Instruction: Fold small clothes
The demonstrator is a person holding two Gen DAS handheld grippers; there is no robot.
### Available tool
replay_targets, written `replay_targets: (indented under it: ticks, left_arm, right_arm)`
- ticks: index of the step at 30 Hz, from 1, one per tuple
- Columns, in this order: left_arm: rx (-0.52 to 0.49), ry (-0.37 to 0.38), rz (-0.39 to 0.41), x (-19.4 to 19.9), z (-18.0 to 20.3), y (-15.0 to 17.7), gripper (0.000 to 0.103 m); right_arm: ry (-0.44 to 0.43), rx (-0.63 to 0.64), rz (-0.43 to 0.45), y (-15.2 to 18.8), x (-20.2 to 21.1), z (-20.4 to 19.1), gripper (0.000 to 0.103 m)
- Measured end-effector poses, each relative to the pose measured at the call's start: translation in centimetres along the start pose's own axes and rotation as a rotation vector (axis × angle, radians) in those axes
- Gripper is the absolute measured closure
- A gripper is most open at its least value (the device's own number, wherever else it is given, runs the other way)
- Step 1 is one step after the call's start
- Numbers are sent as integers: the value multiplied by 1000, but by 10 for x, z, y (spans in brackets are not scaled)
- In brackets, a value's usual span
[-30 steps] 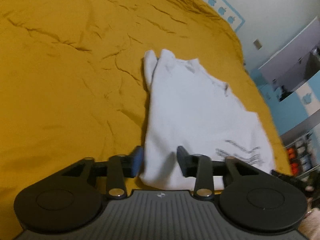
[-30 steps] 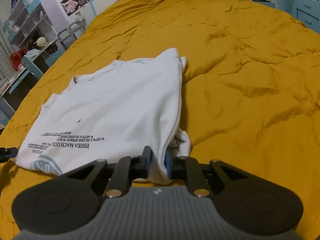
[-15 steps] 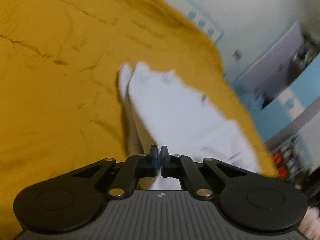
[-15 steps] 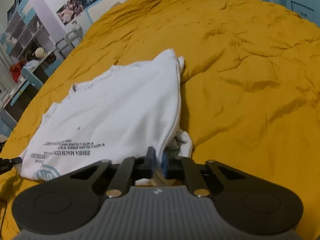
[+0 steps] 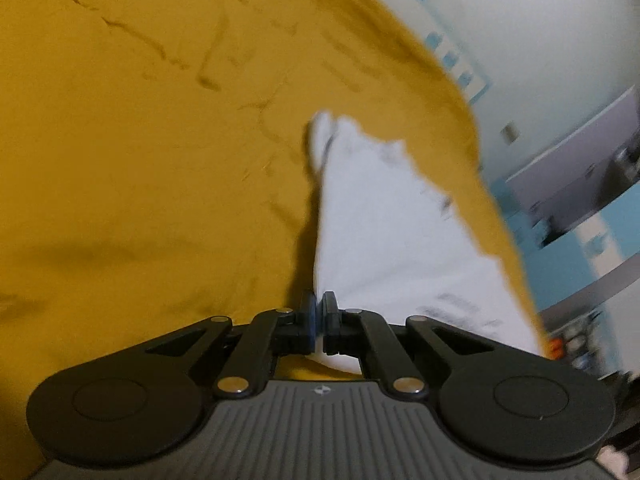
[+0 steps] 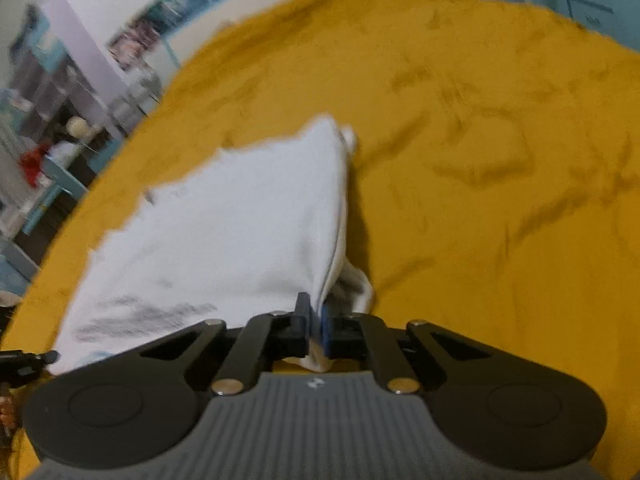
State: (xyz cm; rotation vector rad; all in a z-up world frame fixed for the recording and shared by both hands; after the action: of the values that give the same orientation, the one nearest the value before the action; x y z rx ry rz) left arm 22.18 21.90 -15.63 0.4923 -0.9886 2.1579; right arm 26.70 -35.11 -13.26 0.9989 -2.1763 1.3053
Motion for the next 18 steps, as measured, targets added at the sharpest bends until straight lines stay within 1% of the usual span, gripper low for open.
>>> replay_targets:
  ticks: [1,2,3,4,5,6,7,8,9,10,11,12,13,14,15,17,18]
  left_arm:
    - [5,5,-3,4,0,2,101]
    - [-5,-16,-22,2,0,3,101]
    - [-30,-74,-64,-5,-1,6,100]
    - [-54,-103,-101,-13,-1,9,100]
    - [-64,-107,-109,-16,0,11,100]
    - [-75,-111,-114,-17,3,9,100]
    - [-87,-111,-118,-16,5,5,99]
    - [-96,-116,-112,-14,9,1,96]
    - [-112,-127,-110,-10,11,-2,91]
    - [-138,-143,-108,-8,16,-6,90]
    - [-161,-165,-101,-6,21,-10,86]
    - [-186,-180,-96,-5,27,-15,79]
    - [-203,-185,-90,-7,32,-22,73]
    - [-211,-194,-79,-6,34,-31,61]
    - [-215,-199,-61,-12,36,-41,58]
    - [-229,-200,-14,-28,43,-59,58]
    - [-256,-205,19,-38,48,-71,58]
  right_arm:
    - [3,14,-6,-3,2,-2,103]
    - [18,30,-24,-5,0,-2,103]
    - [44,48,-69,-4,-9,-1,103]
    - [65,56,-107,-2,-18,2,103]
    - [82,65,-147,2,-29,5,103]
    - [89,75,-169,6,-35,7,101]
    - [87,82,-161,7,-37,8,101]
    - [72,81,-150,5,-34,8,99]
    - [63,77,-140,4,-31,7,92]
    - [59,72,-119,1,-25,6,85]
    - [57,71,-101,-1,-21,7,81]
    - [63,80,-74,-6,-17,5,74]
    - [70,95,-53,-8,-15,1,73]
    - [76,111,-34,-12,-13,0,73]
    - [82,120,-14,-19,-15,-2,72]
    - [87,105,15,-31,-22,-5,72]
    - [79,89,22,-39,-29,-6,72]
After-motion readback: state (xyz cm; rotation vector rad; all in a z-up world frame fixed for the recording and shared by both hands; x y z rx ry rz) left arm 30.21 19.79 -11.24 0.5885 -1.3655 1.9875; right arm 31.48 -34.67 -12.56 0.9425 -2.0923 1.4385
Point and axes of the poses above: each gripper's, at about its wrist camera, not at the fingertips, and x roughly against the way its jaws point, z to its right, y to its underside, the point moved 1 cm from there along -x, roughly the way its jaws point, and after that the axes turned 5 degrees about -x, right-handed, at the moved point
